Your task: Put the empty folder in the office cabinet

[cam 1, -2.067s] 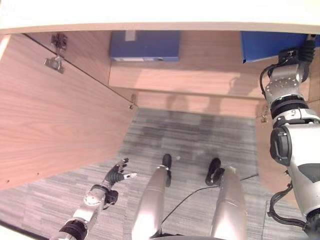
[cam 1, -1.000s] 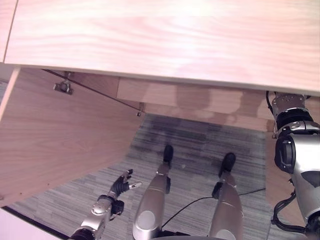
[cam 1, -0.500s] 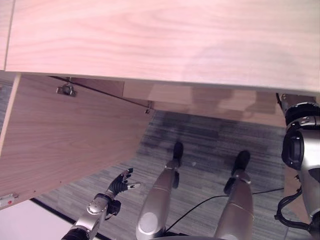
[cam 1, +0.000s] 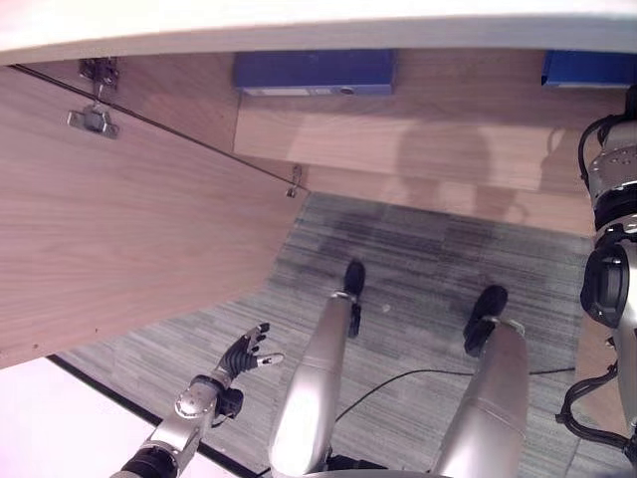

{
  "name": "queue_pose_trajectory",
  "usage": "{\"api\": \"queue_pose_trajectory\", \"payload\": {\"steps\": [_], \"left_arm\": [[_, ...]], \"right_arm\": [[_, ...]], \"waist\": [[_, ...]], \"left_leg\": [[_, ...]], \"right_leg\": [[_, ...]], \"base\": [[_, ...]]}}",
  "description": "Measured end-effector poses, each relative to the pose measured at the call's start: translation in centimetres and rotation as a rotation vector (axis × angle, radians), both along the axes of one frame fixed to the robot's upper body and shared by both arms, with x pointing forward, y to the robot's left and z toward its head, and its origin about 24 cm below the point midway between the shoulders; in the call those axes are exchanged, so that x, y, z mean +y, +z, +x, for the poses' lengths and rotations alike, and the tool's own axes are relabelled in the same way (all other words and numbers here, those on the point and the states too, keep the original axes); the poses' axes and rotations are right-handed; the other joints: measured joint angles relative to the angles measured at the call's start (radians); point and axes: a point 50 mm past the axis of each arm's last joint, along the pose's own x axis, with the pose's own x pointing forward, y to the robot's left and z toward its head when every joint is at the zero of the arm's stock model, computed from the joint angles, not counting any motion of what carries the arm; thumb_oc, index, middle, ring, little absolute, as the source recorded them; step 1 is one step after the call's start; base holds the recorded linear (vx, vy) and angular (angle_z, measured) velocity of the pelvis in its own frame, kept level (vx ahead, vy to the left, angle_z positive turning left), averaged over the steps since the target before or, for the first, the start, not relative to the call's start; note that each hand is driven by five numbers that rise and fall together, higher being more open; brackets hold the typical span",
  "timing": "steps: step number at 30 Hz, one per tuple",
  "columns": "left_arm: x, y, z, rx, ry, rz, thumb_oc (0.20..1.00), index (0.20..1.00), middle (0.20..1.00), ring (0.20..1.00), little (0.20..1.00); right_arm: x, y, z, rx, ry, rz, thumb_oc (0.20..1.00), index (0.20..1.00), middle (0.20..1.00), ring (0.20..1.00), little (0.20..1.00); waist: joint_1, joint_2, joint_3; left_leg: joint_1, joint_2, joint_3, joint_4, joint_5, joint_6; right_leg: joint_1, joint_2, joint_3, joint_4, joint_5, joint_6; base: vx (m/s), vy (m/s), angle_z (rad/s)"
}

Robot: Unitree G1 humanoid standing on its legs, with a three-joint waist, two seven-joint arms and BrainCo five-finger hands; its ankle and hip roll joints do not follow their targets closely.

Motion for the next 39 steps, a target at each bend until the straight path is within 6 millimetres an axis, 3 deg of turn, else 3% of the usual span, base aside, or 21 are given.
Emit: {"api": "queue_pose_trajectory", "payload": {"steps": [5,7,11,17,20,28,32,39], "left_arm": [[0.1,0.1,0.0,-0.005,0.007,0.0,1.0,1.0,1.0,1.0,1.0],[0.1,0.2,0.1,-0.011,0.017,-0.007,1.0,1.0,1.0,1.0,1.0],[0.3,0.3,0.2,-0.015,0.041,-0.013,1.0,1.0,1.0,1.0,1.0],[0.2,0.1,0.0,-0.014,0.051,0.005,1.0,1.0,1.0,1.0,1.0],[0.1,0.2,0.2,-0.022,0.054,0.016,1.0,1.0,1.0,1.0,1.0],[-0.1,-1.0,-0.8,0.004,0.046,0.146,1.0,1.0,1.0,1.0,1.0],[-0.2,-1.5,-1.2,0.016,0.066,0.158,1.0,1.0,1.0,1.0,1.0],[-0.8,-2.0,-0.9,0.022,0.098,0.161,1.0,1.0,1.0,1.0,1.0]], "right_arm": [[0.0,0.1,0.0,-0.008,-0.013,-0.004,0.2,0.2,0.2,0.2,0.2],[0.0,0.0,-0.1,-0.006,-0.015,0.0,1.0,1.0,1.0,1.0,1.0],[0.1,-0.3,0.1,0.013,-0.005,0.002,1.0,1.0,1.0,1.0,1.0],[0.7,-3.6,0.8,0.208,0.0,0.063,1.0,1.0,1.0,1.0,1.0],[0.7,-3.8,0.9,0.255,-0.006,0.064,1.0,1.0,1.0,1.0,1.0],[3.5,-6.9,1.9,0.519,-0.008,0.141,1.0,1.0,1.0,1.0,1.0],[5.2,-7.8,2.4,0.579,0.012,0.156,1.0,1.0,1.0,1.0,1.0],[6.5,-8.5,2.7,0.636,-0.006,0.159,1.0,1.0,1.0,1.0,1.0]], "waist": [[-0.002,0.0,0.0],[-0.004,-0.003,-0.002],[-0.009,-0.009,-0.01],[-0.009,-0.044,-0.066],[-0.016,-0.048,-0.068],[-0.038,-0.075,-0.081],[-0.052,-0.081,-0.087],[-0.052,-0.085,-0.093]], "left_leg": [[-0.01,-0.009,0.003,0.02,-0.009,0.004],[-0.014,-0.012,0.002,0.025,-0.01,0.004],[-0.015,-0.013,0.001,0.025,-0.011,0.005],[-0.014,-0.015,0.003,0.019,-0.013,0.009],[-0.015,-0.013,-0.002,0.019,-0.013,0.009],[0.035,-0.011,-0.009,-0.009,-0.013,0.01],[0.056,-0.01,-0.007,-0.039,-0.01,0.012],[0.083,-0.005,-0.006,-0.068,-0.004,0.003]], "right_leg": [[-0.009,-0.001,0.017,0.014,-0.003,0.005],[-0.01,-0.002,0.016,0.015,-0.004,0.005],[-0.008,-0.004,0.017,0.013,-0.003,0.005],[-0.003,-0.005,0.01,0.007,-0.009,0.007],[0.001,-0.006,0.003,0.007,-0.01,0.005],[0.061,-0.001,-0.011,-0.032,-0.008,0.008],[0.084,0.0,-0.016,-0.068,0.003,0.013],[0.111,0.001,-0.031,-0.095,0.009,0.005]], "base": [[0.0,-0.002,0.01],[0.0,-0.003,0.02],[0.0,0.0,0.0],[0.0,0.0,0.0],[-0.01,-0.013,0.03],[0.0,-0.003,0.01],[-0.01,-0.021,-0.03],[-0.01,-0.013,0.0]]}}
